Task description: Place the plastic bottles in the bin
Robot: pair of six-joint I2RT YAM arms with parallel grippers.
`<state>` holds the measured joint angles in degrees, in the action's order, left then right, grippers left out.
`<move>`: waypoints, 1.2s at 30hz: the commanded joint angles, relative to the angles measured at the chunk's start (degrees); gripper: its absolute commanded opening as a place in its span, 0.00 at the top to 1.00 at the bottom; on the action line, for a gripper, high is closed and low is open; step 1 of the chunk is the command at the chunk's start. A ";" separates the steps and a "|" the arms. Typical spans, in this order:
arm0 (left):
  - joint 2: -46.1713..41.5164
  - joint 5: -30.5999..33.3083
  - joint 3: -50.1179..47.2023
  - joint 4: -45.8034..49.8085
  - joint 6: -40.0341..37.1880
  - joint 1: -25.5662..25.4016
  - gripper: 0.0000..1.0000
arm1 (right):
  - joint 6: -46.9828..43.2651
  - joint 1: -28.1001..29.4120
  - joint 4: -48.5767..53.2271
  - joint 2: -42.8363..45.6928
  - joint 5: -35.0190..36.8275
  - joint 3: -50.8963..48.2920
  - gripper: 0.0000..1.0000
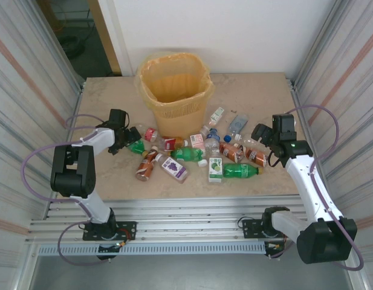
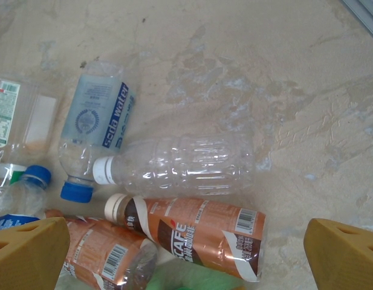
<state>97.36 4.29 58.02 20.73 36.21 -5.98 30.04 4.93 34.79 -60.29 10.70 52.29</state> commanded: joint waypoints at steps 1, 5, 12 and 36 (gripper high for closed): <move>1.46 2.72 1.31 2.62 -0.79 -0.17 0.09 | 1.12 0.30 1.32 1.20 1.55 0.69 0.02; 2.43 2.85 1.14 2.73 -0.78 -0.26 0.16 | 1.02 0.30 1.65 1.88 2.00 0.68 0.02; 3.63 3.05 0.82 2.99 -0.89 -0.27 0.22 | 1.06 0.28 1.86 2.11 2.19 0.70 0.02; -8.67 7.00 1.31 7.20 -3.93 -0.26 0.62 | 0.95 0.28 2.00 2.36 2.59 0.65 0.02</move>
<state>94.02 8.88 58.72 25.71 34.00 -6.13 30.04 4.91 36.10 -59.09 12.19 52.29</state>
